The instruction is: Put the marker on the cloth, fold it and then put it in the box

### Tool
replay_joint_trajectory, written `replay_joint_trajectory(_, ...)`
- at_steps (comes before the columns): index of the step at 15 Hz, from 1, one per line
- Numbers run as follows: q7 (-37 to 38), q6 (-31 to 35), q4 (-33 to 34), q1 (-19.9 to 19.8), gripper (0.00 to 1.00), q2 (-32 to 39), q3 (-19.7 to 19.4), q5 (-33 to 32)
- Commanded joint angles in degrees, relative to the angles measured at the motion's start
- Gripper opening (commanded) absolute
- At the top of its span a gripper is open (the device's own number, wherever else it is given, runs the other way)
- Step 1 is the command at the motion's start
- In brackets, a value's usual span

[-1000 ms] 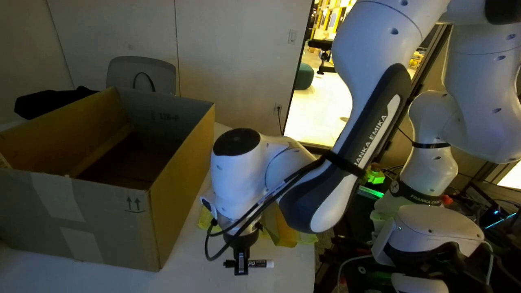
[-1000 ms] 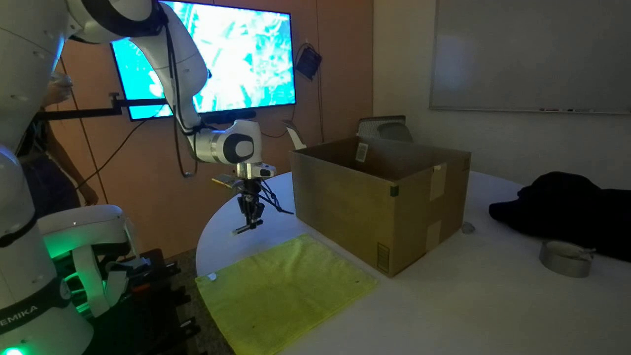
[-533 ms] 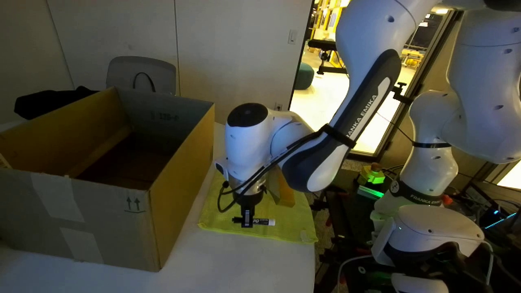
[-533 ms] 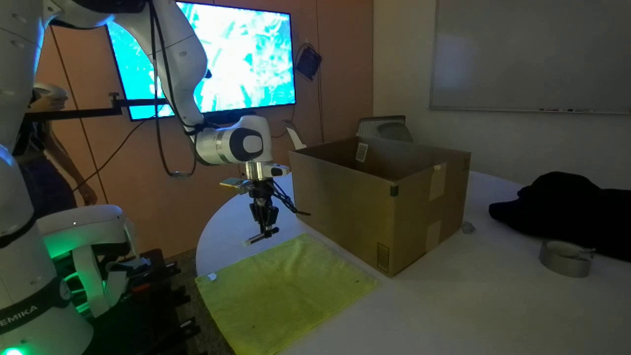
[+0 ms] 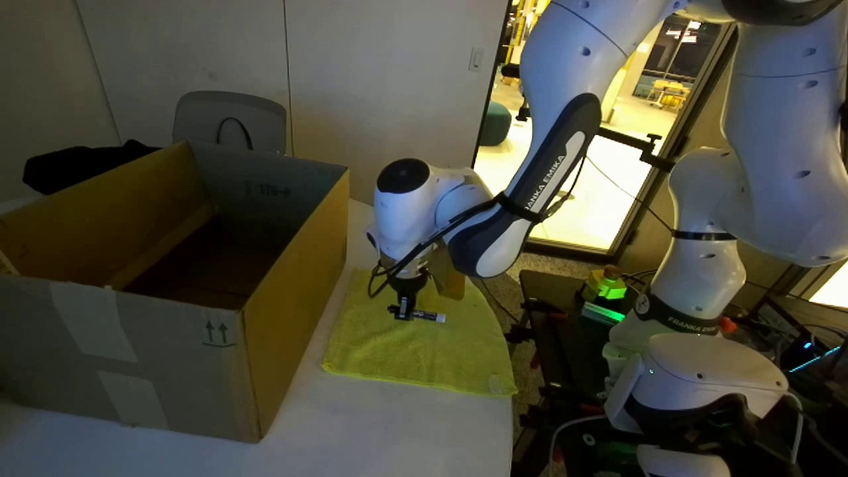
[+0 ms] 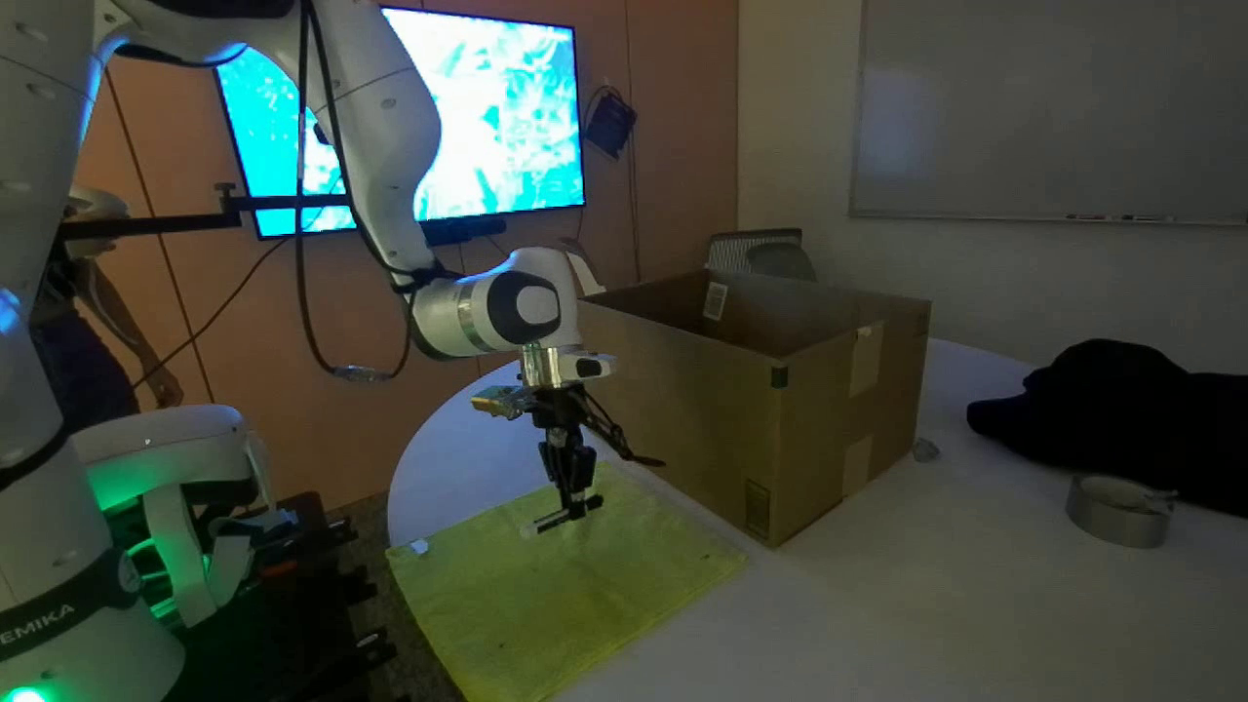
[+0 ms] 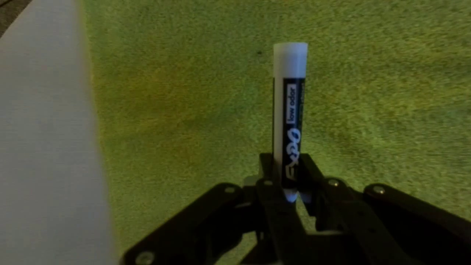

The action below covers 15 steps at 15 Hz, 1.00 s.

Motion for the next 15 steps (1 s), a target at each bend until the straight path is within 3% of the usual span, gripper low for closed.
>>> replay_joint_trajectory(1,1.04,2.33,0.79,-1.54,0.07,2.26,-1.55,-2.03)
replay_joint_trajectory(10,0.75,2.96,2.67,-1.78,0.08,7.22,-2.62,-0.64)
replay_joint_trajectory(11,0.94,2.95,2.70,-1.73,0.16,7.25,-2.69,-0.61)
replay_joint_trajectory(12,1.30,3.20,2.41,-1.59,0.45,6.94,-2.85,-0.69)
replay_joint_trajectory(13,1.23,3.33,2.11,-1.75,0.45,6.42,-2.71,-0.45)
replay_joint_trajectory(15,1.37,3.36,1.11,-1.83,0.59,4.83,-2.68,-0.17)
